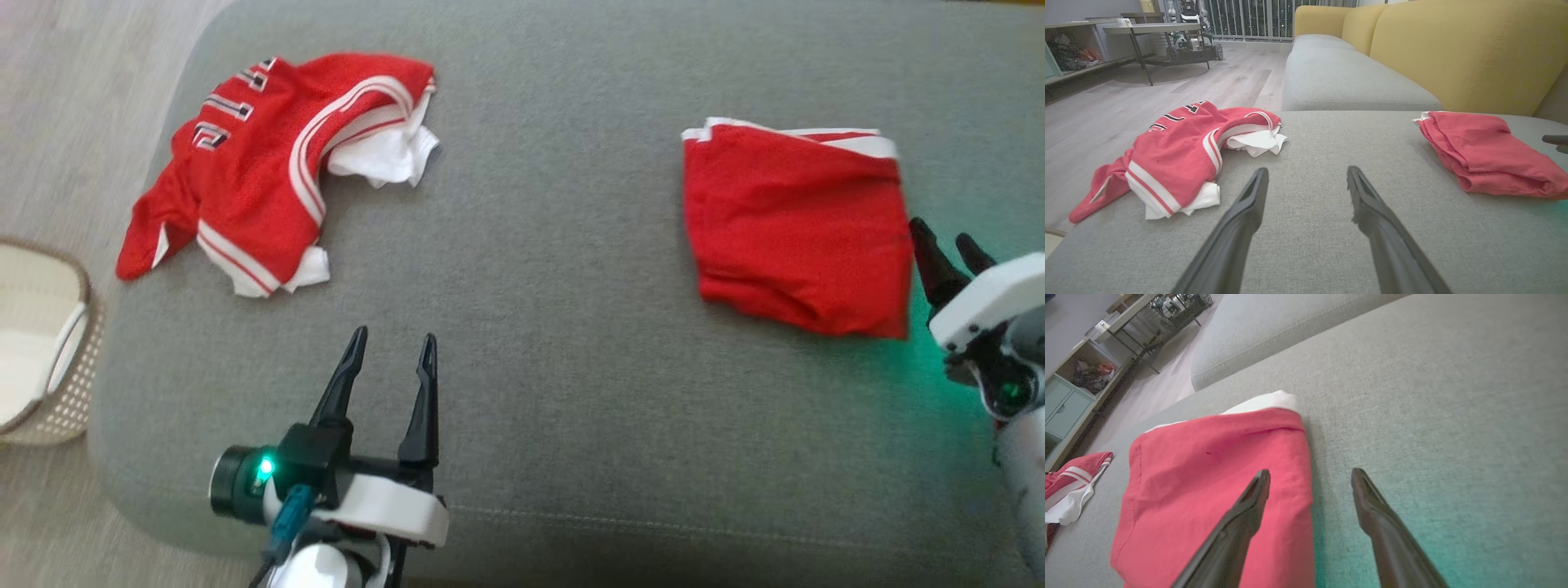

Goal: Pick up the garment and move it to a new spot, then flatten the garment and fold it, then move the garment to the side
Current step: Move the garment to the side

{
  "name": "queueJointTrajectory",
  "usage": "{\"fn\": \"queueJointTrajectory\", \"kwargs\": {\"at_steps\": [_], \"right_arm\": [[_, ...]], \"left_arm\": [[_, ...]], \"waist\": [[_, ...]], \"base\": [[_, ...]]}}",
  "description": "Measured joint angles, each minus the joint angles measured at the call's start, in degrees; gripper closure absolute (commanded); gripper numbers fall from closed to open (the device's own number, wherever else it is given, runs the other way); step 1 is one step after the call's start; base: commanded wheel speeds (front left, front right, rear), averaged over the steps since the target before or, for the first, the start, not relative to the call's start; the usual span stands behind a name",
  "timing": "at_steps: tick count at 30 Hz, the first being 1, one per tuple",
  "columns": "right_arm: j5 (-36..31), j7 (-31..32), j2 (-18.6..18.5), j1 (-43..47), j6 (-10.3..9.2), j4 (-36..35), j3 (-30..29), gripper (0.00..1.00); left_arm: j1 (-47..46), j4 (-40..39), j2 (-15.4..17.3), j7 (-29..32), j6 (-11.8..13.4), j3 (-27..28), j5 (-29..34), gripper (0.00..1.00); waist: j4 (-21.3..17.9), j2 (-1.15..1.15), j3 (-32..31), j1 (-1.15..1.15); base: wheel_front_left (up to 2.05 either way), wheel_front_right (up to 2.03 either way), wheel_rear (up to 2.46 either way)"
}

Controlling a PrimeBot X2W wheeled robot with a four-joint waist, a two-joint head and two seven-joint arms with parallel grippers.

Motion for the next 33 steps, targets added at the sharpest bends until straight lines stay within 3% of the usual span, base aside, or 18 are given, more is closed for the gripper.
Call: {"fn": "queueJointTrajectory", "kwargs": {"at_steps": [6,7,8,9,16,33], "right_arm": [[3.19,3.5,-0.23,-2.27,0.0,3.43,2.83,0.0],[3.68,4.36,-0.37,-2.45,0.0,3.83,3.82,0.54],[4.04,4.58,-0.55,-2.49,0.0,3.89,4.66,0.93],[4.34,4.58,-0.77,-2.58,0.0,3.91,5.24,1.0],[5.66,2.88,-3.22,-3.79,0.01,3.37,9.92,1.0],[6.61,-0.6,-12.02,-3.86,0.0,-1.02,13.74,1.0]], "left_arm": [[-1.11,0.53,0.0,0.0,0.19,-0.86,-0.52,0.0],[-1.18,0.56,0.0,0.0,0.19,-1.01,-0.52,0.0],[-1.19,0.58,-0.01,0.0,0.2,-1.09,-0.52,0.0],[-1.2,0.64,-0.01,0.0,0.23,-1.12,-0.52,0.0],[-1.46,0.54,-0.02,0.0,0.76,-0.9,-0.49,0.0],[-2.92,0.57,-0.03,0.0,-0.78,1.04,1.12,0.0]], "waist": [[1.17,0.0,1.57,0.0],[1.28,0.0,1.75,0.0],[1.35,0.0,1.88,0.0],[1.36,0.0,1.97,0.0],[-0.94,0.0,2.45,0.0],[-12.66,0.0,3.69,0.0]], "base": [[0.0,0.0,0.0],[0.0,0.0,0.0],[0.0,0.0,0.0],[0.0,0.0,0.0],[0.0,0.0,0.0],[0.0,0.0,0.0]]}}
